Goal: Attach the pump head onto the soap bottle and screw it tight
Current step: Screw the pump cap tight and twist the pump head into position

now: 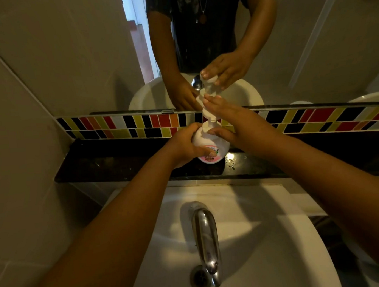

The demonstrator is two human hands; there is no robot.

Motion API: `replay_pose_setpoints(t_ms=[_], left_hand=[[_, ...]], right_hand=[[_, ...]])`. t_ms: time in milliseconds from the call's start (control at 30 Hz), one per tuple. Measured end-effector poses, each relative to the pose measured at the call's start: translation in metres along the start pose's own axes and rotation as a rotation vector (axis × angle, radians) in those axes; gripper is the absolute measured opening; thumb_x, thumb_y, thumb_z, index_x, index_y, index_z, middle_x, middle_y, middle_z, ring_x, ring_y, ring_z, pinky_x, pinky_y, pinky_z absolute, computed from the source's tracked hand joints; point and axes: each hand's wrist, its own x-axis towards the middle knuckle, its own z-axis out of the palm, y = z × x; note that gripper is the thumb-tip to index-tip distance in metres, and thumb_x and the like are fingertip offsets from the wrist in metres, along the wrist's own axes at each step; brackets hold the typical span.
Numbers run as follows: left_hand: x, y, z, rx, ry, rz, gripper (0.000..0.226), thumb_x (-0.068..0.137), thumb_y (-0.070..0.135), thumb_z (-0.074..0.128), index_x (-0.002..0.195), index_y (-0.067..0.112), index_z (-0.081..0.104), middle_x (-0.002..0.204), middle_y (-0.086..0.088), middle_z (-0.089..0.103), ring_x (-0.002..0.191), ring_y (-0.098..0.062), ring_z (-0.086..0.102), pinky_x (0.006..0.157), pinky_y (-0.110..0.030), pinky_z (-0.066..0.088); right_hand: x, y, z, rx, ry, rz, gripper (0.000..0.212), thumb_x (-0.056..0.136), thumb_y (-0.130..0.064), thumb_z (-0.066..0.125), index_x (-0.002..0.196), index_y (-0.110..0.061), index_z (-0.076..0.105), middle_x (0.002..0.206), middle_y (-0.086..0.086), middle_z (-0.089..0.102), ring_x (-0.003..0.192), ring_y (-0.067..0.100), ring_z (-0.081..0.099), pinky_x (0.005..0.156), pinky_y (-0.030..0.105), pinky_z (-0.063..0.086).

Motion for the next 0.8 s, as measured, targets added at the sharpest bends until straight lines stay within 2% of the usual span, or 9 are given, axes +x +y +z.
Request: replay_pose_setpoints(t_ms=[100, 200, 267, 367, 467, 600, 667, 733, 800], left_hand=[[-0.002, 0.0, 0.001, -0.035, 0.009, 0.014, 0.071, 0.069, 0.016, 0.084, 0.132, 0.015, 0.05, 0.128, -0.008, 0.061, 0.116, -0.025, 0.059, 0.097, -0.05, 0.051], [-0.007, -0.002, 0.002, -0.045, 0.032, 0.053, 0.083, 0.07, 0.018, 0.084, 0.141, 0.015, 0.041, 0.14, -0.007, 0.053, 0.126, -0.023, 0.052, 0.103, -0.045, 0.047], [-0.01, -0.006, -0.001, -0.035, 0.055, 0.06, 0.093, 0.07, 0.02, 0.084, 0.147, 0.015, 0.033, 0.146, -0.005, 0.048, 0.131, -0.021, 0.049, 0.105, -0.042, 0.045], [-0.013, -0.011, -0.009, 0.017, 0.084, 0.058, 0.094, 0.07, 0.02, 0.083, 0.148, 0.017, 0.032, 0.149, -0.005, 0.046, 0.134, -0.02, 0.046, 0.108, -0.04, 0.041], [-0.014, -0.013, -0.015, 0.036, 0.07, 0.062, 0.09, 0.072, 0.02, 0.082, 0.148, 0.022, 0.033, 0.147, -0.004, 0.048, 0.134, -0.016, 0.046, 0.108, -0.036, 0.039], [-0.015, -0.013, -0.013, 0.017, 0.058, 0.086, 0.069, 0.077, 0.015, 0.078, 0.14, 0.015, 0.048, 0.14, -0.003, 0.056, 0.127, -0.015, 0.054, 0.104, -0.035, 0.047], [-0.014, -0.012, -0.01, -0.022, 0.059, 0.086, 0.066, 0.076, 0.013, 0.078, 0.136, 0.015, 0.051, 0.136, -0.004, 0.059, 0.121, -0.014, 0.059, 0.098, -0.033, 0.052], [-0.012, -0.009, -0.005, -0.047, 0.041, 0.101, 0.065, 0.076, 0.01, 0.078, 0.135, 0.012, 0.052, 0.132, -0.006, 0.061, 0.114, -0.013, 0.062, 0.089, -0.023, 0.055], [-0.008, -0.005, 0.001, -0.048, 0.035, 0.122, 0.065, 0.075, 0.01, 0.079, 0.134, 0.009, 0.051, 0.13, -0.007, 0.062, 0.111, -0.014, 0.063, 0.083, -0.017, 0.055]], right_hand=[[-0.01, -0.001, 0.006, 0.151, 0.082, 0.05, 0.091, 0.08, -0.032, 0.069, 0.148, -0.022, 0.01, 0.158, -0.002, 0.014, 0.144, 0.012, 0.012, 0.116, 0.022, 0.014], [-0.024, 0.004, 0.016, 0.314, 0.144, 0.253, 0.106, 0.068, -0.037, 0.077, 0.145, -0.037, 0.005, 0.158, 0.002, 0.019, 0.143, 0.02, 0.022, 0.111, 0.039, 0.027], [-0.03, 0.013, 0.026, 0.325, 0.108, 0.325, 0.095, 0.069, -0.037, 0.075, 0.145, -0.033, 0.02, 0.154, 0.002, 0.031, 0.139, 0.021, 0.03, 0.111, 0.043, 0.031], [-0.035, 0.024, 0.039, 0.346, 0.094, 0.377, 0.075, 0.075, -0.038, 0.07, 0.141, -0.028, 0.036, 0.148, 0.001, 0.042, 0.136, 0.022, 0.037, 0.11, 0.046, 0.034], [-0.037, 0.027, 0.046, 0.377, 0.098, 0.406, 0.068, 0.077, -0.04, 0.068, 0.138, -0.033, 0.039, 0.146, -0.002, 0.045, 0.136, 0.022, 0.038, 0.108, 0.054, 0.036], [-0.038, 0.028, 0.05, 0.397, 0.116, 0.423, 0.063, 0.078, -0.037, 0.068, 0.135, -0.032, 0.042, 0.141, -0.001, 0.049, 0.131, 0.024, 0.043, 0.106, 0.056, 0.038], [-0.04, 0.029, 0.049, 0.402, 0.105, 0.418, 0.06, 0.079, -0.034, 0.067, 0.134, -0.031, 0.043, 0.14, 0.0, 0.05, 0.13, 0.023, 0.044, 0.105, 0.055, 0.039], [-0.043, 0.031, 0.045, 0.396, 0.103, 0.424, 0.057, 0.081, -0.032, 0.066, 0.133, -0.029, 0.044, 0.139, 0.001, 0.051, 0.128, 0.022, 0.045, 0.106, 0.05, 0.04], [-0.048, 0.033, 0.037, 0.394, 0.108, 0.439, 0.055, 0.082, -0.029, 0.064, 0.133, -0.026, 0.044, 0.138, 0.002, 0.051, 0.123, 0.015, 0.046, 0.102, 0.038, 0.041]])
